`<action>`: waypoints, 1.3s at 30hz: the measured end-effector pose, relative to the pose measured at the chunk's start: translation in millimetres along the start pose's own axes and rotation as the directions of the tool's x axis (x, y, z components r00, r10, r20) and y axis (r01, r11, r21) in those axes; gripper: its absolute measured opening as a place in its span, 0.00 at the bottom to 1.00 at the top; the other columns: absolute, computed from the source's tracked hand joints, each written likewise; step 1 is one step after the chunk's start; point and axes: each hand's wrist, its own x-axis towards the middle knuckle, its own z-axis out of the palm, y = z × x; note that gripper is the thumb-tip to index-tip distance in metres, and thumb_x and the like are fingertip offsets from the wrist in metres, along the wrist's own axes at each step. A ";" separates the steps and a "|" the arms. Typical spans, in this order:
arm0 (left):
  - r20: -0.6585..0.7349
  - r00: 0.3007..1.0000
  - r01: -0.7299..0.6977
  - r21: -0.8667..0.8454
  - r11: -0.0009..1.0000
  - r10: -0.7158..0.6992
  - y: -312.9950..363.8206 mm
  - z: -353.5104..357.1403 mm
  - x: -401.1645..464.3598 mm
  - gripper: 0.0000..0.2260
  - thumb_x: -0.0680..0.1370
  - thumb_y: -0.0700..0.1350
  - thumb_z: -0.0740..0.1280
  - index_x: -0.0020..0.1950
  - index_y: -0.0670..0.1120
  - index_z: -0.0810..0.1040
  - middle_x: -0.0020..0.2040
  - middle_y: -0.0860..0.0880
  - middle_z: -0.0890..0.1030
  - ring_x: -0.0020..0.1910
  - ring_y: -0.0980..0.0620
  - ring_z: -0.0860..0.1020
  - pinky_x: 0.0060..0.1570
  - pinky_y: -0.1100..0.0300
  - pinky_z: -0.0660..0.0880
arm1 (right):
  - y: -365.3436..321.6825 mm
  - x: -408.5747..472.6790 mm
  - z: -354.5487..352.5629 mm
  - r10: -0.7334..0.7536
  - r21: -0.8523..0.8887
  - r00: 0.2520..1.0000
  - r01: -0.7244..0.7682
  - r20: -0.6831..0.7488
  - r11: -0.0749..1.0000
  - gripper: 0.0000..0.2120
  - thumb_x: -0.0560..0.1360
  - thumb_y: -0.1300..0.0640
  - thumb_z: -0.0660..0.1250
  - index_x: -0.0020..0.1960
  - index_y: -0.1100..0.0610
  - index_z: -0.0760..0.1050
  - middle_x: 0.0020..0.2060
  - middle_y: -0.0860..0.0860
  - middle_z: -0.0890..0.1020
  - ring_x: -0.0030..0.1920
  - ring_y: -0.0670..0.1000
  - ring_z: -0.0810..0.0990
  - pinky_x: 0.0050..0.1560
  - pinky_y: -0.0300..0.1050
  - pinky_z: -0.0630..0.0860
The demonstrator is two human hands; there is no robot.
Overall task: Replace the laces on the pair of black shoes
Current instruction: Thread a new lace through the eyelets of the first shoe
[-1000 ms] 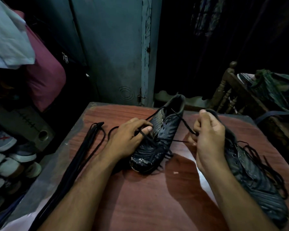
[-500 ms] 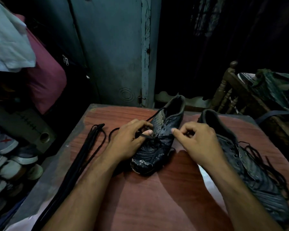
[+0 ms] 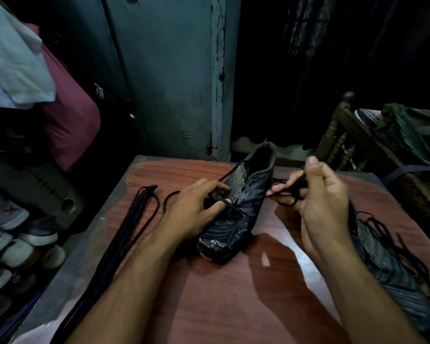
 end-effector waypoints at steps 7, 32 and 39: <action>0.044 0.999 -0.016 0.019 1.000 0.016 3.0 -1.9 -2.4 0.16 0.76 0.49 0.73 0.63 0.57 0.80 0.51 0.59 0.78 0.51 0.63 0.74 0.50 0.79 0.63 | 1.7 2.7 -7.3 -0.146 -0.151 0.988 0.138 -0.045 0.979 0.14 0.86 0.50 0.58 0.43 0.53 0.66 0.32 0.48 0.69 0.28 0.47 0.65 0.28 0.46 0.66; 0.098 0.995 -0.022 0.044 0.999 0.017 9.2 3.8 -2.0 0.20 0.76 0.50 0.75 0.67 0.52 0.80 0.50 0.58 0.75 0.51 0.62 0.73 0.52 0.79 0.63 | 34.0 1.3 -14.1 -0.107 -0.815 0.927 0.368 0.360 0.447 0.12 0.79 0.49 0.67 0.40 0.52 0.72 0.38 0.46 0.75 0.38 0.48 0.73 0.42 0.46 0.67; 0.063 0.984 -0.172 0.113 0.979 0.166 11.6 8.8 -2.6 0.13 0.73 0.61 0.67 0.50 0.55 0.83 0.50 0.58 0.78 0.49 0.55 0.77 0.51 0.54 0.76 | 32.7 3.1 -14.4 -0.136 -0.801 0.937 0.346 0.321 0.489 0.13 0.78 0.51 0.69 0.38 0.54 0.74 0.35 0.48 0.77 0.31 0.43 0.70 0.38 0.44 0.64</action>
